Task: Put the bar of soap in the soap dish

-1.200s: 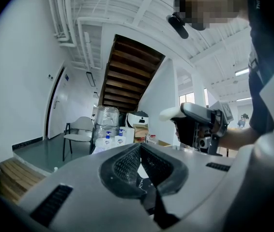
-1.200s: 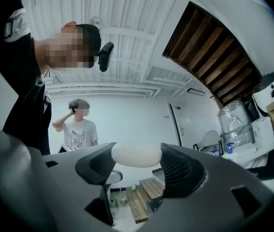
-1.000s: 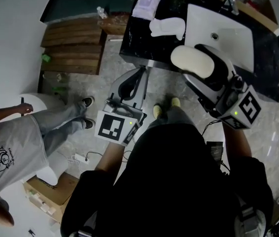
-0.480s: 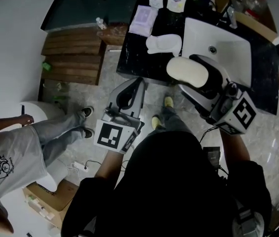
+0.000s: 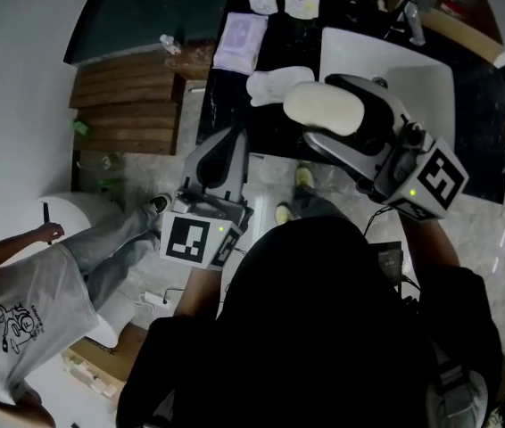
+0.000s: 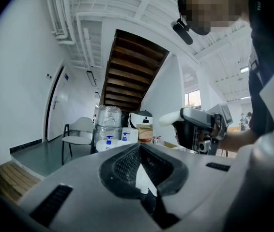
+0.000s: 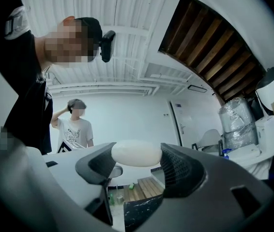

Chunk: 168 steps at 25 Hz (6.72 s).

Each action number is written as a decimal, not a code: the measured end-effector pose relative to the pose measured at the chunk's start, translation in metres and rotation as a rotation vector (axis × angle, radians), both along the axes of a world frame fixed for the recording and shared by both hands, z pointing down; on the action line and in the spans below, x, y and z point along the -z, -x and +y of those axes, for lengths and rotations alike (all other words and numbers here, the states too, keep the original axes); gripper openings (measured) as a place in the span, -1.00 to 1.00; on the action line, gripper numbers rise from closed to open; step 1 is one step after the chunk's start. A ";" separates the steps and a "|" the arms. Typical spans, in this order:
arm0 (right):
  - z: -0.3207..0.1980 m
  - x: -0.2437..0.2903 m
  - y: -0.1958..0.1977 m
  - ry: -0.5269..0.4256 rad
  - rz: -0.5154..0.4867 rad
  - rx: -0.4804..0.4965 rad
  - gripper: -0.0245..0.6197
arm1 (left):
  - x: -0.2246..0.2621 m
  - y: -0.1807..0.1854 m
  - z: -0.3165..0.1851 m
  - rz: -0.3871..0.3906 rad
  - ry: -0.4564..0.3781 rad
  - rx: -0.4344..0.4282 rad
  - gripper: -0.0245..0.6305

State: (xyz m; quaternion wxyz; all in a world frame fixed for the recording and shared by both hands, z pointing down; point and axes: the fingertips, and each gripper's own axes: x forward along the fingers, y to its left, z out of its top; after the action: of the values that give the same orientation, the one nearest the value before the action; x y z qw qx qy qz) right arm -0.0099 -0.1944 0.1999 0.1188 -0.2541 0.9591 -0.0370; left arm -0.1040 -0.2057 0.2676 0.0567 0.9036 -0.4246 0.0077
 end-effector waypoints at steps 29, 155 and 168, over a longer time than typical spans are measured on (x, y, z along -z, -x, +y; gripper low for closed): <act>-0.089 -0.032 -0.037 0.019 0.049 0.071 -0.05 | -0.015 -0.033 -0.079 -0.083 0.021 0.083 -0.92; -0.121 -0.189 0.017 0.050 0.745 0.208 -0.26 | -0.074 0.022 -0.100 -0.037 0.153 0.104 -0.92; -0.102 -0.139 -0.002 -0.006 0.573 0.136 -0.83 | -0.056 -0.002 -0.090 -0.058 0.103 0.123 -0.92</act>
State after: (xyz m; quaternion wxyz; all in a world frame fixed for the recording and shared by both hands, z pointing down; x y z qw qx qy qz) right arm -0.0081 -0.2960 0.3385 -0.1588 -0.1888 0.9686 0.0313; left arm -0.1020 -0.2954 0.3235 0.0914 0.8710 -0.4799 0.0523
